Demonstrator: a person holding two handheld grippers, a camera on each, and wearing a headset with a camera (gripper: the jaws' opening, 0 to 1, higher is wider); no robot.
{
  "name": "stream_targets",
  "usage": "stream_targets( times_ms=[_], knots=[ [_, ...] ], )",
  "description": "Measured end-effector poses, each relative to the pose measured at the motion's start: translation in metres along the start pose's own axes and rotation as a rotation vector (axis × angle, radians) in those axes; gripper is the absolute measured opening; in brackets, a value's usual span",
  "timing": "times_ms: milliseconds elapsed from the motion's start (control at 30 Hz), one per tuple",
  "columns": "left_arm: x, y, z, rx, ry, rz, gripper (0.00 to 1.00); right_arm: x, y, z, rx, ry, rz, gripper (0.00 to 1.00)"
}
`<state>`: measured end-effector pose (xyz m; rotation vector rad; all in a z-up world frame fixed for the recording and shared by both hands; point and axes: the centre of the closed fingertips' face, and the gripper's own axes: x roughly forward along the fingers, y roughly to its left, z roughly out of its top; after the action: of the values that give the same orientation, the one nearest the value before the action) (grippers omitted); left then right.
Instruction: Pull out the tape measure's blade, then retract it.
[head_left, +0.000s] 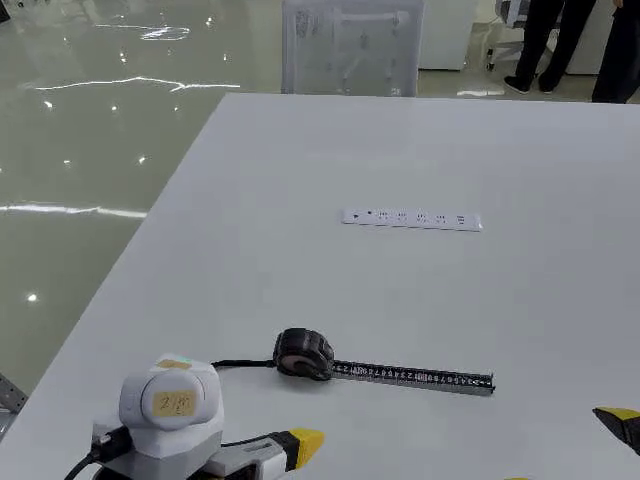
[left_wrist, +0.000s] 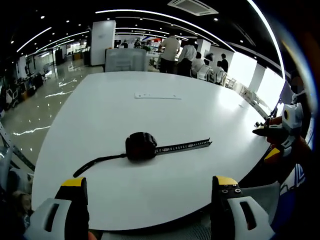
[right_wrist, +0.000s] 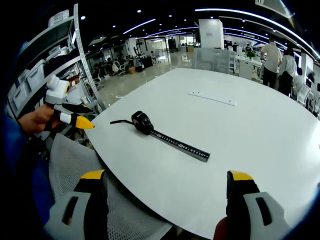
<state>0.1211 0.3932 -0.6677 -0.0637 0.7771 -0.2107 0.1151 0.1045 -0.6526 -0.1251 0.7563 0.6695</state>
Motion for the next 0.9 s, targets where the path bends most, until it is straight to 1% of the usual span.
stream_targets(
  times_ms=[100,167,300,433,567,667,900],
  knots=[
    [0.005,-0.003,0.004,0.002,0.002,-0.007,1.00,0.006,-0.002,-0.003,-0.037,0.028,0.006,0.95],
    [0.010,-0.004,0.008,0.007,-0.003,-0.009,1.00,0.012,-0.003,-0.002,-0.050,0.027,0.020,0.92],
    [0.020,-0.004,0.012,0.011,-0.002,-0.023,1.00,0.022,-0.005,-0.004,-0.076,0.052,0.035,0.92],
    [0.029,-0.001,0.015,0.006,-0.005,-0.021,0.99,0.033,-0.012,-0.006,-0.098,0.075,0.048,0.91],
    [0.040,0.004,0.015,-0.004,-0.005,-0.010,0.99,0.042,-0.019,-0.006,-0.118,0.091,0.055,0.90],
    [0.047,0.004,0.014,-0.015,-0.005,-0.004,0.99,0.051,-0.025,-0.008,-0.146,0.116,0.064,0.90],
    [0.060,0.005,0.011,-0.012,0.003,0.002,0.98,0.068,-0.035,-0.007,-0.181,0.137,0.080,0.88]
  ],
)
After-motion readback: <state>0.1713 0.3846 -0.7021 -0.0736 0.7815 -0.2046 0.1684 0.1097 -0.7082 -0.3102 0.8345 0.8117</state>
